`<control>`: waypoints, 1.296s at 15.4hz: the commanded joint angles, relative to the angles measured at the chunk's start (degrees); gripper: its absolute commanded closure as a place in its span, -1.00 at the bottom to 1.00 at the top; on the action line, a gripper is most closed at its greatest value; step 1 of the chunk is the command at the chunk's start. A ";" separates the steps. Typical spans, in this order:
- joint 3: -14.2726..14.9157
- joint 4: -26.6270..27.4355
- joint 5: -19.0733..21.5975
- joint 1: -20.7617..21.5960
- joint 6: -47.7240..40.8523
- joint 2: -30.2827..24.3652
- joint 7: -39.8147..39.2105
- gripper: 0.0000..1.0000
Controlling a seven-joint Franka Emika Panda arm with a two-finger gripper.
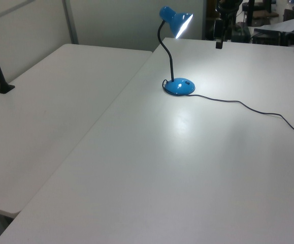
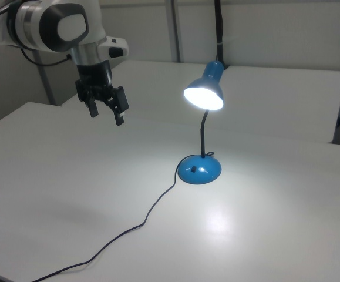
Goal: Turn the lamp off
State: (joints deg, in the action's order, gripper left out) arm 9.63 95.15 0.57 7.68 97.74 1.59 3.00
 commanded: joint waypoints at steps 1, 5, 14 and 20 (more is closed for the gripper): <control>0.66 -0.76 -0.39 0.41 -1.85 -0.27 -1.24 -1.00; 0.74 -0.76 -0.30 0.23 -1.67 -0.36 -3.61 -0.73; 0.66 -0.67 -0.39 0.15 -1.41 -0.09 -8.09 1.00; 0.66 -0.59 -0.39 0.15 -0.88 0.26 -8.18 1.00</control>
State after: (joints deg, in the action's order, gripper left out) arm 9.76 95.13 0.56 7.55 97.74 1.66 -3.94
